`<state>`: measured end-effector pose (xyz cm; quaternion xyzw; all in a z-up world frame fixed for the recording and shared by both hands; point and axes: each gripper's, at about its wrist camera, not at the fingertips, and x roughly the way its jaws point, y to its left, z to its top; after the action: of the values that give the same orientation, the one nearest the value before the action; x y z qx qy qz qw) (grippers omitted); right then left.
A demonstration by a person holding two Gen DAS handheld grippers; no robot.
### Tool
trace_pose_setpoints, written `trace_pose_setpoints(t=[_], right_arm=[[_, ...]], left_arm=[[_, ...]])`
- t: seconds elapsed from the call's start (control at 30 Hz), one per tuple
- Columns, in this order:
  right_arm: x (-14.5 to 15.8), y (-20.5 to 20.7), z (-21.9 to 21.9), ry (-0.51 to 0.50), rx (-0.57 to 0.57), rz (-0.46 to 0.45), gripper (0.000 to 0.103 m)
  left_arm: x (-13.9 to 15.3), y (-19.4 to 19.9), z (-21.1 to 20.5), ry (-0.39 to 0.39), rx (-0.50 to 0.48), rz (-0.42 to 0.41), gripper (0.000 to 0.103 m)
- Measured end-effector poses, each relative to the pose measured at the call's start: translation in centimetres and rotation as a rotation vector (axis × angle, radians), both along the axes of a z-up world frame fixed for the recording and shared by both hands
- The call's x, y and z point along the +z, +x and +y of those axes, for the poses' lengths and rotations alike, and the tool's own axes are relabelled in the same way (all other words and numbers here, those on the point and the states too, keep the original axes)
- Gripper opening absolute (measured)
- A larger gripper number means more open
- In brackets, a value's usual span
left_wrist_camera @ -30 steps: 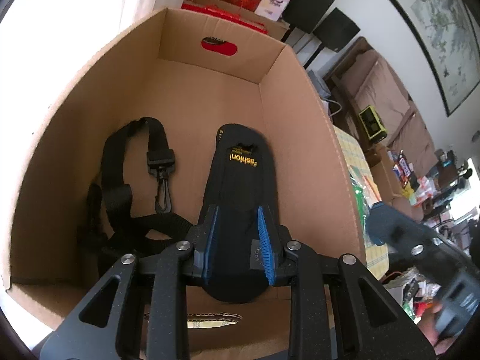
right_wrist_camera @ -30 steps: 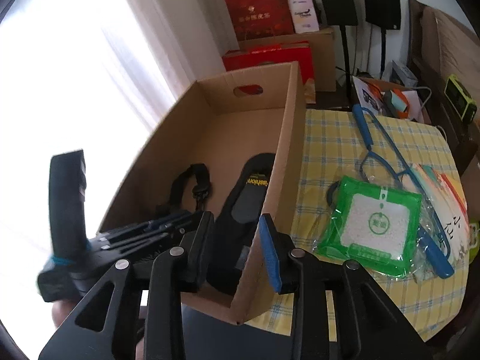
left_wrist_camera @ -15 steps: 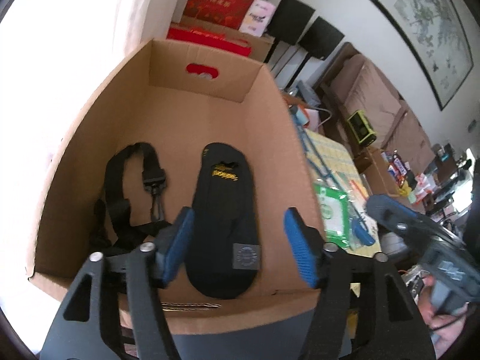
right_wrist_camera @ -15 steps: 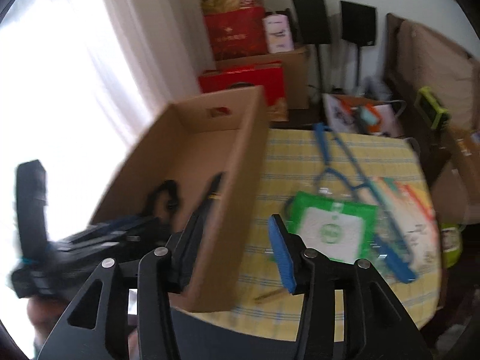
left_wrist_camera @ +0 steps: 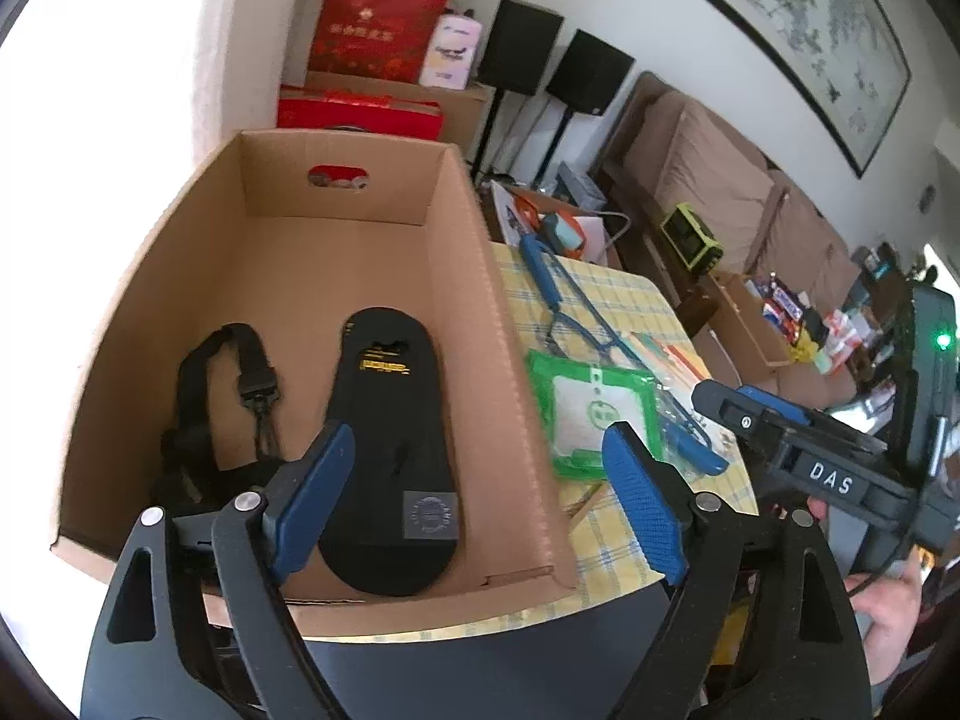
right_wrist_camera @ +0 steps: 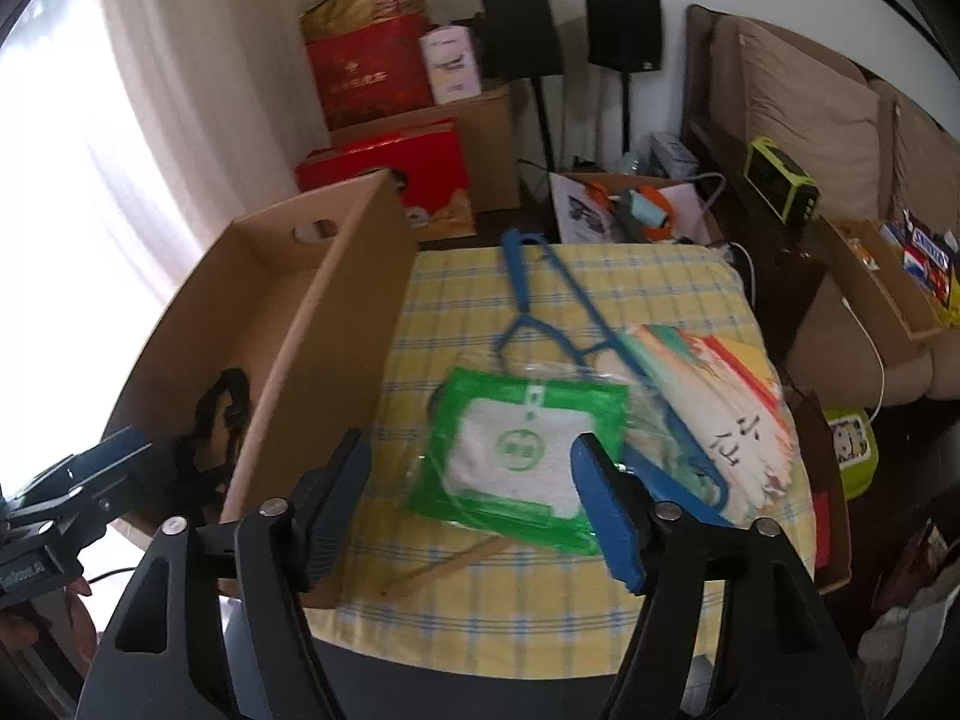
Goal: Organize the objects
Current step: 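Move the left gripper over the green desiccant bag on the table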
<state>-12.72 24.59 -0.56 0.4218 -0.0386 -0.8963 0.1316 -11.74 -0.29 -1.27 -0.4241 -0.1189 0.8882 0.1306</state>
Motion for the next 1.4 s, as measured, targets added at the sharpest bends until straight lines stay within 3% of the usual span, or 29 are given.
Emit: trace_pose_setpoints(t=[0.03,0.2,0.33,0.5,1.03,1.27,1.4], right_arm=[[0.1,0.0,0.5,-0.011,-0.006,0.005,0.078],[0.3,0.5,2.6,-0.015,-0.031,0.026,0.081],[0.1,0.6,4.2,-0.016,-0.052,0.023,0.085],[-0.5,0.8,6.2,-0.007,-0.081,0.015,0.103],[-2.5,-0.4,12.1,-0.140,-0.132,-0.041,0.102],[-4.2,-1.2,14.0,-0.226,-0.132,-0.085,0.096],[-5.1,-1.6,14.5,-0.240,-0.135,-0.105,0.088]], left_arm=[[0.1,0.0,0.5,0.004,-0.019,0.007,0.094],[0.5,0.3,2.6,-0.012,-0.074,0.020,0.096],[0.9,0.5,4.0,-0.031,-0.089,0.038,0.103],[0.9,0.6,5.6,-0.051,-0.103,0.044,0.103],[-1.2,-0.5,12.2,-0.082,-0.207,0.008,0.103],[-3.5,-1.4,14.9,-0.105,-0.241,-0.033,0.103],[-4.2,-1.6,16.3,-0.179,-0.234,-0.004,0.103]])
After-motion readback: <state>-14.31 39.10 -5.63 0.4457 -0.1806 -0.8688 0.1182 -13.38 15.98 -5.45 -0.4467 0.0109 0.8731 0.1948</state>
